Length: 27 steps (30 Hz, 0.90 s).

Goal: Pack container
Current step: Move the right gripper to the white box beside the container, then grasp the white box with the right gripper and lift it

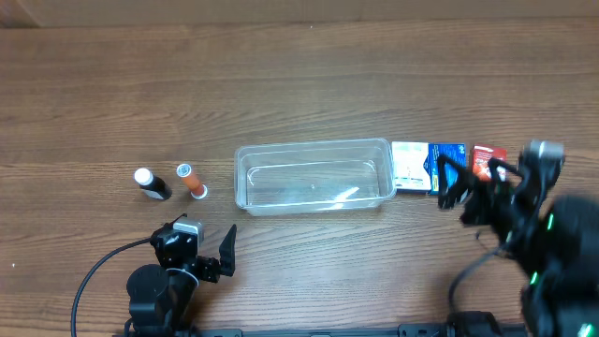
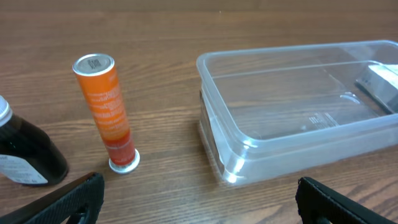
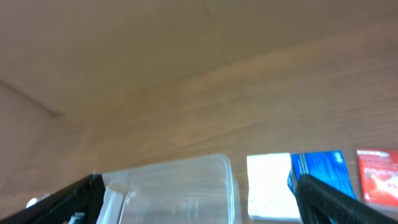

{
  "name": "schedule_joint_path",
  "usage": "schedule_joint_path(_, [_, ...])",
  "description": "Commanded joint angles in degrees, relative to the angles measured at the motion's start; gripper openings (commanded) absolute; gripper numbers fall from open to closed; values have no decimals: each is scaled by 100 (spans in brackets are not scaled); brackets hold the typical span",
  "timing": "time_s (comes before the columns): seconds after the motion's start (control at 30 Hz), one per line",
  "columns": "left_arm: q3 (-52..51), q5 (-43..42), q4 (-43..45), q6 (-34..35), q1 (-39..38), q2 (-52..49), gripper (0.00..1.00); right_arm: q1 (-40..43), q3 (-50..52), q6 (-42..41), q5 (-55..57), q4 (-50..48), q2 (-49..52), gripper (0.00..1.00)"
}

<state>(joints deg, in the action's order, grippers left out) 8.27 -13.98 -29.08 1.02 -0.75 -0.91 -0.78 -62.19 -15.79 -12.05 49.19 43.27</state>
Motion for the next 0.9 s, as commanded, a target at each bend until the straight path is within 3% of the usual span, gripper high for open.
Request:
schedule_joint_path(0.0, [-15, -46, -4, -105, -2, 57, 100, 15, -1381, 120, 138, 841, 1523, 100])
schedule_joint_path(0.3, [-15, -46, -4, -105, -2, 57, 100, 11, -1582, 59, 310, 1008, 4631, 100])
schedule_joint_path(0.43, [-15, -46, -4, -105, -2, 57, 100, 9, -1580, 96, 302, 964, 5552, 98])
schedule_joint_path(0.53, [-15, -46, -4, -105, -2, 57, 100, -22, -1475, 133, 299, 946, 5893, 94])
schedule_joint_path(0.87, [-15, -46, -4, -105, -2, 57, 100, -249, -492, 229, 302, -129, 5995, 100])
